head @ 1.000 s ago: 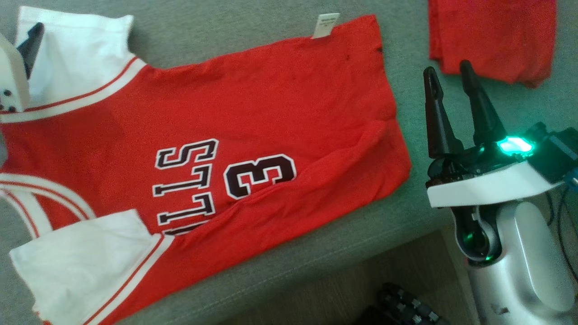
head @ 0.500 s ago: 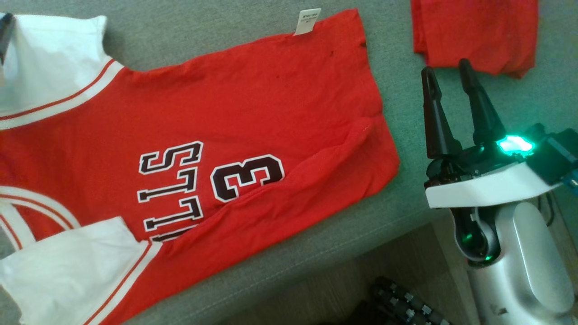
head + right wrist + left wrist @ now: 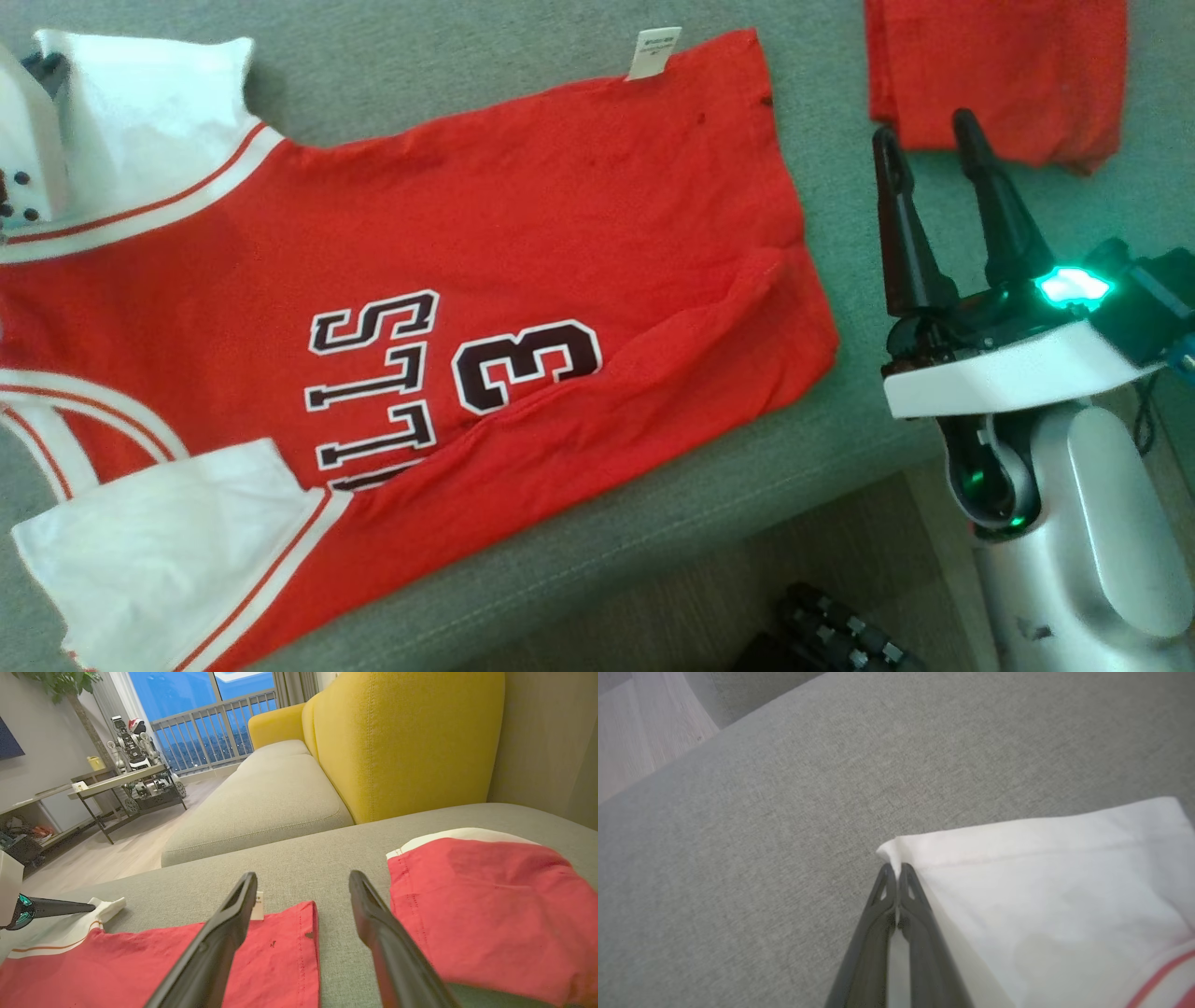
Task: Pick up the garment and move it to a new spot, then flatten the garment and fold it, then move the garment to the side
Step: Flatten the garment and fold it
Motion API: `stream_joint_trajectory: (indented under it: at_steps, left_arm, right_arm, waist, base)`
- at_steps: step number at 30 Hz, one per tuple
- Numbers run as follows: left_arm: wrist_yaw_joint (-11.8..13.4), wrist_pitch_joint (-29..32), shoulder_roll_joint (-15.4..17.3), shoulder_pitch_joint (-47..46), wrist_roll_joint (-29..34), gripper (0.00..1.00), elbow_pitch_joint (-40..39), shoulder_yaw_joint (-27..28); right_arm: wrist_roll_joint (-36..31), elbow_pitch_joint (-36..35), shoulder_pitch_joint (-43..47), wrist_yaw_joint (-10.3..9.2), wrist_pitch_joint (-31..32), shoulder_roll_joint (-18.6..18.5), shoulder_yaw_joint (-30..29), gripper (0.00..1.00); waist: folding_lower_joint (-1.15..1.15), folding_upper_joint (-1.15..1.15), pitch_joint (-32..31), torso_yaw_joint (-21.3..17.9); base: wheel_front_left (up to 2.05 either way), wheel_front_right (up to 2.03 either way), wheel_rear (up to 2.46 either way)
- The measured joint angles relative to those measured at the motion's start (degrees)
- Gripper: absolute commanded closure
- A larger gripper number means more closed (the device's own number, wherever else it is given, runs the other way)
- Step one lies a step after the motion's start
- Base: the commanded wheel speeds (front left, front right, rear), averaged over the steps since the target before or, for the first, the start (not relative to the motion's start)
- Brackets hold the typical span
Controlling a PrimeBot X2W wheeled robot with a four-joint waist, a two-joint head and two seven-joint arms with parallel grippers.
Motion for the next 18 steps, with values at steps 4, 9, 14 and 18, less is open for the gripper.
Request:
stream_joint_trajectory:
  at_steps: [4,9,14,18]
  left_arm:
    - [0.0,-4.3,-0.5,0.0,-0.4,1.0,0.6,0.1]
    - [0.0,-12.0,-3.0,0.2,-1.6,1.0,0.1,1.4]
    - [0.7,-19.7,-4.0,3.3,-1.6,1.0,-2.6,2.3]
    - [1.4,-23.6,-5.0,6.5,-2.0,1.0,-5.4,2.8]
  right_arm:
    - [0.0,0.3,0.0,0.0,0.6,0.0,-0.6,0.0]
    - [-0.9,2.6,-0.5,0.0,3.9,0.0,-1.9,0.0]
    - [-3.4,7.6,-6.8,0.0,9.7,-0.1,-3.1,0.0]
    - [-8.4,13.3,-12.5,0.0,14.2,-0.2,-4.3,0.0]
  waist:
    - [0.0,0.0,-0.5,1.0]
    - [0.0,0.0,-1.8,3.7]
    - [0.0,0.0,-3.3,7.6]
    - [0.0,0.0,-4.3,10.8]
  base:
    - [0.0,0.0,0.0]
    - [0.0,0.0,0.0]
    - [0.0,0.0,0.0]
    - [0.0,0.0,0.0]
